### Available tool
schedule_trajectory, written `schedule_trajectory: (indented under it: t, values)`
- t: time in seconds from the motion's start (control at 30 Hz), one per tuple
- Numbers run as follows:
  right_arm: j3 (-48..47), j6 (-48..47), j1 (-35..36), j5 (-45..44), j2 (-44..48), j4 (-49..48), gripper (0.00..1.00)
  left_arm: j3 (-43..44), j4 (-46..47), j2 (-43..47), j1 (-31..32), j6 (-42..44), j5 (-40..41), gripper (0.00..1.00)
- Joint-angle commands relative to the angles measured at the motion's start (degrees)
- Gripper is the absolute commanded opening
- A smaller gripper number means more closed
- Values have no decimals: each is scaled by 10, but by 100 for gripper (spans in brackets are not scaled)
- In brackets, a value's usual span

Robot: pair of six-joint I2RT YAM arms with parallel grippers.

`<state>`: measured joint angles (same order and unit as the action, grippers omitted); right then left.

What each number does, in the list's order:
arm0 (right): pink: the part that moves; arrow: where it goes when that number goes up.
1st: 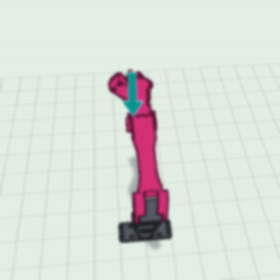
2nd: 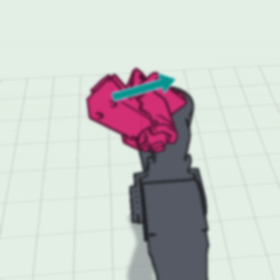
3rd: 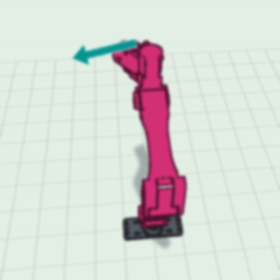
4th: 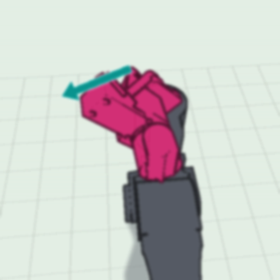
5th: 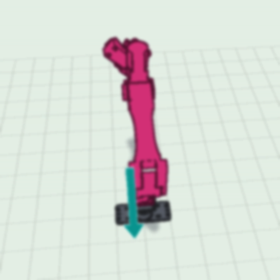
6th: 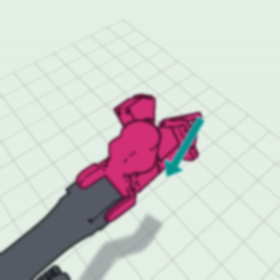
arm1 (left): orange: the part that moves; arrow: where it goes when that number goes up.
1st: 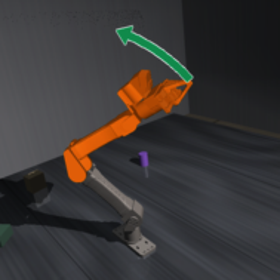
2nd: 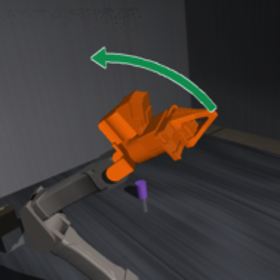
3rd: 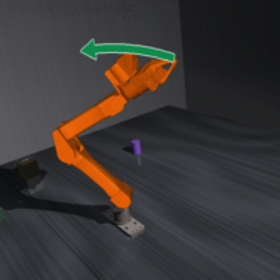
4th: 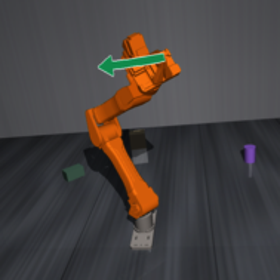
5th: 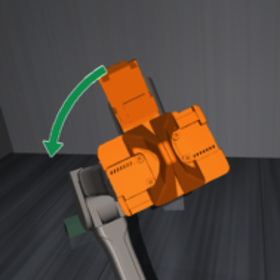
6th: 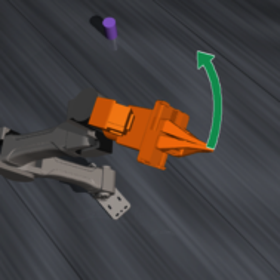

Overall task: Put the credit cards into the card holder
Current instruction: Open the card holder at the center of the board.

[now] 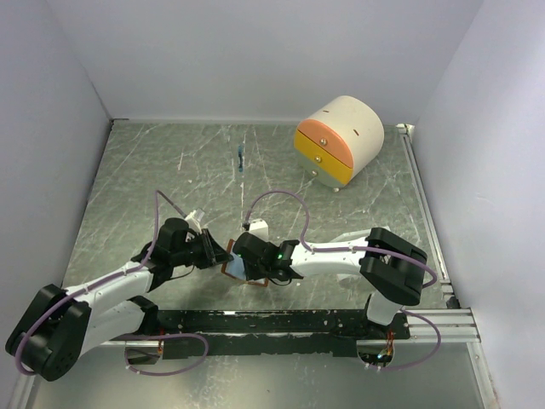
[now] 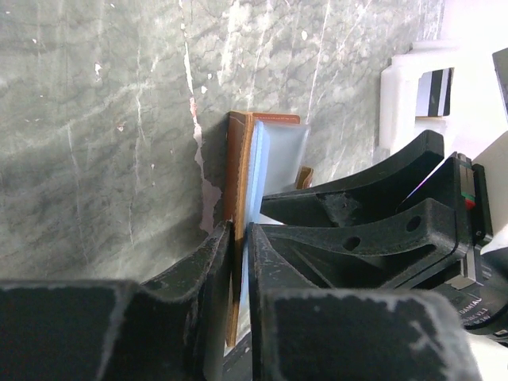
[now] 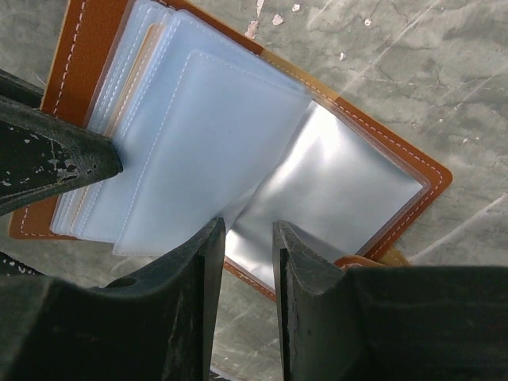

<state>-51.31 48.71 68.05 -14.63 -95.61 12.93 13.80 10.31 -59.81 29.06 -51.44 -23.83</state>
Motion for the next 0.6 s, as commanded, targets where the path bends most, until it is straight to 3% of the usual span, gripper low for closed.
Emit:
schedule_trajectory:
  t: [0.0, 0.07, 0.27, 0.57]
  values:
    - [8, 5, 2, -10, 7, -6, 31, -14, 27, -7, 4, -1, -23, 15]
    - [7, 4, 2, -11, 7, -4, 31, -14, 27, -5, 4, -1, -23, 7]
    - [-5, -1, 2, -10, 12, 0, 31, 9, -15, 23, 4, 14, -12, 7]
    - [-12, 0, 2, 10, 96, -6, 43, 155, -271, 81, 4, 109, 105, 7]
